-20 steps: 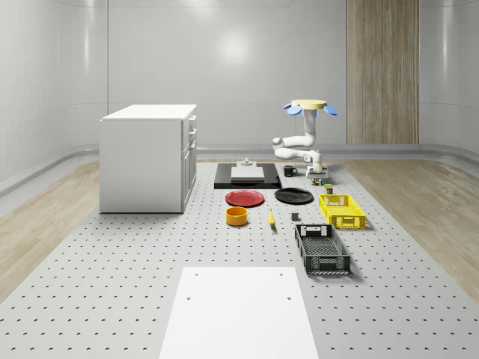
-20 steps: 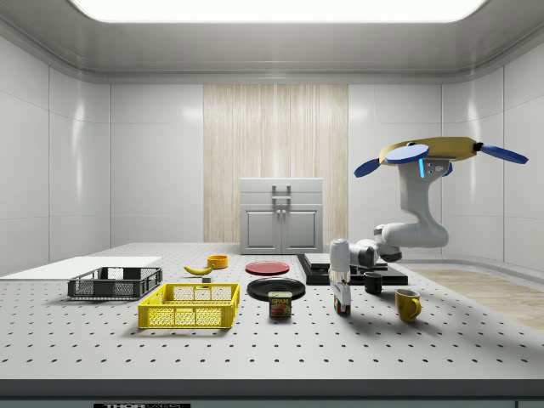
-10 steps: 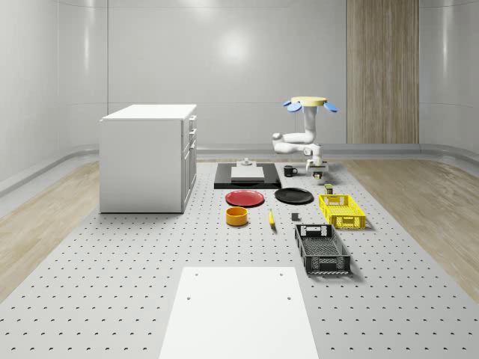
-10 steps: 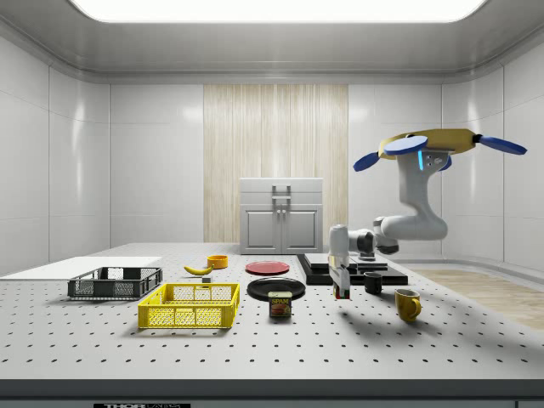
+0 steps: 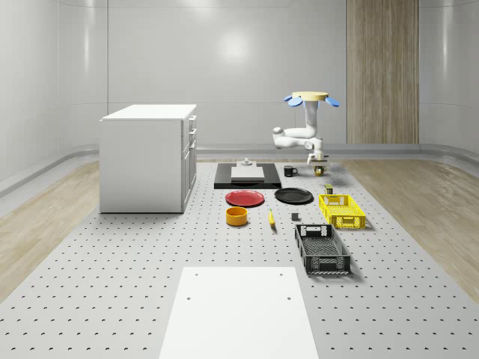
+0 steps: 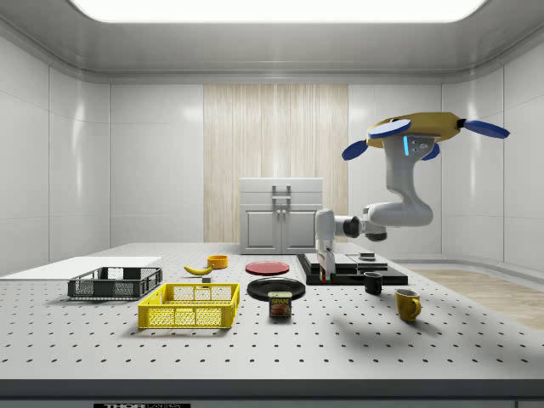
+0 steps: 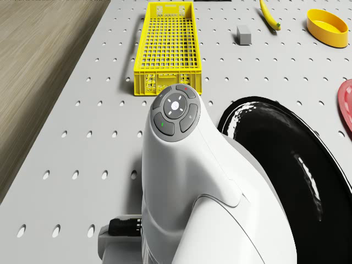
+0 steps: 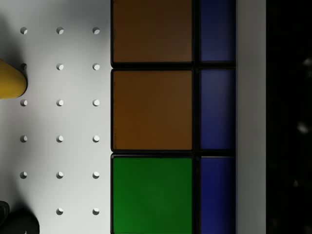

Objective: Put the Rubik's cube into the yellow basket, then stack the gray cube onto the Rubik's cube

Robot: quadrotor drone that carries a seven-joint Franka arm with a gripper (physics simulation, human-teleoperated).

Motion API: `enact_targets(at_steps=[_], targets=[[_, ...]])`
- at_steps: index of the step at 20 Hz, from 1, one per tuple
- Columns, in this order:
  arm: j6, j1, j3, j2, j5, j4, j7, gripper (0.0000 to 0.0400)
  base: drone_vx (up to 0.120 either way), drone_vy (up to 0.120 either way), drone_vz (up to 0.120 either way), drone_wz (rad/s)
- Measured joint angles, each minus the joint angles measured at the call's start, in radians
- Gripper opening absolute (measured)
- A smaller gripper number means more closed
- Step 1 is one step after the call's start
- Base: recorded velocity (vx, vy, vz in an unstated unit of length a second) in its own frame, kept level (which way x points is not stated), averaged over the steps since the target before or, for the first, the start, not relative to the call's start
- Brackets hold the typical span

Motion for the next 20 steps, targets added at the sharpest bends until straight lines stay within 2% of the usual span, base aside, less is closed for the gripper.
enact_targets(at_steps=[3, 9, 20], targets=[[0.007, -0.002, 0.003, -0.008, 0.005, 0.000, 0.002, 0.0325, 0.120, 0.013, 0.000, 0.000], [0.021, -0.005, 0.005, -0.024, 0.013, 0.001, 0.005, 0.0325, 0.120, 0.113, 0.000, 0.000], [0.044, -0.011, 0.008, -0.049, 0.024, 0.002, 0.009, 0.0325, 0.120, 0.000, 0.000, 0.000]])
